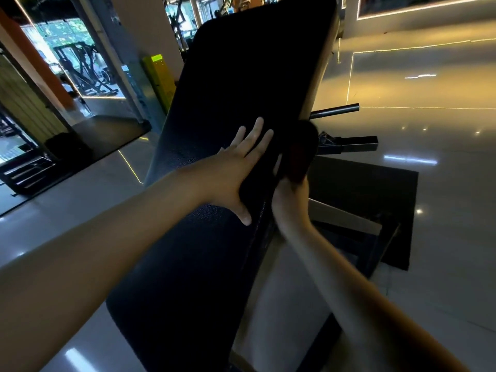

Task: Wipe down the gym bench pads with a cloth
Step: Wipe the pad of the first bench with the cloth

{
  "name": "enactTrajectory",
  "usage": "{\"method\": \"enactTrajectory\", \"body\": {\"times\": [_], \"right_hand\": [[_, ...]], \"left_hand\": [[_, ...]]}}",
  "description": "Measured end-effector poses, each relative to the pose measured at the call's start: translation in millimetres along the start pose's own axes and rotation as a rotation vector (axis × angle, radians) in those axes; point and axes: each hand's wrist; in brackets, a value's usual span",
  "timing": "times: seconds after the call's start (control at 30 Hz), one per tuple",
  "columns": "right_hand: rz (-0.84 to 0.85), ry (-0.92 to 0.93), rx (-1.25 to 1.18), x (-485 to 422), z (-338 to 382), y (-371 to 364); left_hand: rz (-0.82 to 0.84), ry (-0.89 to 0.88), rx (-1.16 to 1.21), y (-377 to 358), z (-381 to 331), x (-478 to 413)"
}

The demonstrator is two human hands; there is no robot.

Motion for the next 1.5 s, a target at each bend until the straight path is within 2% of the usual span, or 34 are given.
{"method": "enactTrajectory", "body": {"times": [0.13, 0.23, 0.37, 0.53, 0.67, 0.83, 1.03, 1.13, 1.23, 1.37, 1.5], "right_hand": [[-0.032, 0.081, 0.014, -63.4, 40.6, 15.6], [0.020, 0.113, -0.037, -68.1, 41.0, 20.4], [0.054, 0.101, 0.001, -38.0, 24.2, 13.9], [0.123, -0.138, -0.088, 64.4, -28.6, -7.7], [0.146, -0.147, -0.060, 102.8, -51.0, -17.2], [0.048, -0.150, -0.130, 50.5, -21.9, -11.2], [0.012, -0.055, -0.023, -52.2, 32.4, 10.4], [0.006, -0.047, 0.041, -70.8, 36.9, 16.6], [0.005, 0.005, 0.111, -55.6, 29.9, 10.9], [0.003, -0.073, -0.031, 2.2, 12.0, -2.8], [0.102, -0.179, -0.083, 72.2, -25.8, -11.3]], "left_hand": [[0.006, 0.009, -0.017, 0.3, -1.7, -0.2], [-0.001, 0.009, 0.005, -0.6, -1.3, 0.1], [-0.021, 0.002, 0.029, -2.8, -1.2, 0.5], [-0.050, -0.001, 0.058, -5.1, 2.2, -1.9], [-0.057, 0.012, 0.065, -6.1, 2.4, -3.3], [-0.073, -0.011, 0.089, -8.1, 5.3, -3.1], [-0.064, 0.009, 0.099, -7.4, 3.2, -2.9], [-0.055, 0.016, 0.100, -6.7, -0.6, -2.5], [-0.053, 0.026, 0.093, -7.2, -1.5, -1.3], [-0.067, 0.022, 0.120, -8.0, -1.8, -1.4], [-0.058, 0.025, 0.108, -7.8, -1.7, -2.2]]}}
Point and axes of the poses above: each hand's wrist, its own x-axis away from the middle knuckle, its own y-axis out of the back of the hand, z = x × y, and after that the axes turned 11 degrees about x, right-handed
